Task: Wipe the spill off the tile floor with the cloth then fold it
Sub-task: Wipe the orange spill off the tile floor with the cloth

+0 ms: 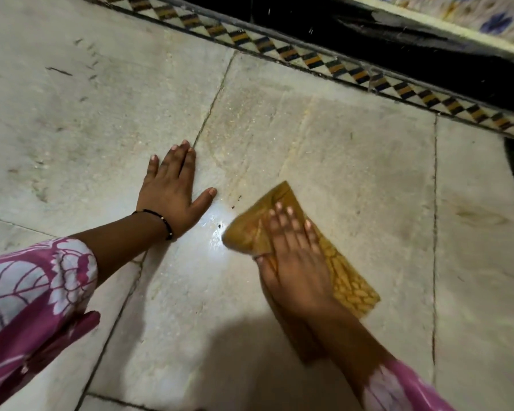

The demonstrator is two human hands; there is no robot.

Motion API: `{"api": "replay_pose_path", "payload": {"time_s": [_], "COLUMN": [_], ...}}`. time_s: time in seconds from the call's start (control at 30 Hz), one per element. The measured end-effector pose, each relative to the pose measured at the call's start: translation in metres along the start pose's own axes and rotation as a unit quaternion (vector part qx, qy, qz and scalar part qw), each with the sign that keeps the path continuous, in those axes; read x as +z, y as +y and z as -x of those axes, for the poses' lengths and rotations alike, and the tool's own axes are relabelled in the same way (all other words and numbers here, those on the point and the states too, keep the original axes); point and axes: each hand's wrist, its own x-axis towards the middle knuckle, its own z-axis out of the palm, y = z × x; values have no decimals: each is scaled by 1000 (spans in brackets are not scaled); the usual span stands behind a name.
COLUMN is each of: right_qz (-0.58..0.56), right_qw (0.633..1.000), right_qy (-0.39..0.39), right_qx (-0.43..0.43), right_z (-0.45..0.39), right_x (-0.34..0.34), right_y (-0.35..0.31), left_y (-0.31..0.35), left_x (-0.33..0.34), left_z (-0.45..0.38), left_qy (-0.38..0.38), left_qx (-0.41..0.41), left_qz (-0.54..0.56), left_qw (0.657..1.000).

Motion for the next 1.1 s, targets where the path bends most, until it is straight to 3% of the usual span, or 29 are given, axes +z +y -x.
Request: {"api": "replay_pose_path", "payload": {"time_s": [0.13, 0.23, 0.33, 0.4, 0.53, 0.63, 0.77, 0.97, 1.03, 1.1], "right_qz": [-2, 9, 28, 26, 38, 25, 56, 19, 16, 19], "right_qw": [1000, 994, 981, 989, 998, 995, 996, 989, 991, 999], "right_qy": [-10, 20, 21, -2, -22, -51, -53, 29, 18, 0], "right_qx": [10, 111, 190, 148, -36, -84, -33, 146, 131, 36], "right_z": [51, 17, -35, -46, 2, 58, 73, -64, -103, -111], "right_x": [-5, -15, -20, -18, 2, 11, 5, -9, -9, -3], "right_y": [56, 87, 73, 42, -11, -1, 40, 20, -13, -47], "left_y": [-1, 2, 3, 3, -1, -26, -61, -61, -62, -61], "left_x": [-2, -2, -4, -6, -15, -21, -15, -9, -9, -9], "left_z": [3, 2, 2, 2, 2, 26, 60, 55, 55, 55], "left_qy": [-5, -4, -9, -18, -37, 12, 1, -13, -7, -7], "left_qx": [8, 6, 0, -5, 13, 43, -28, -36, -38, -39], "left_qz": [11, 7, 4, 2, 18, 8, -13, -31, -25, -18], "left_qw": [1000, 1000, 1000, 1000, 999, 999, 1000, 999, 999, 999]}}
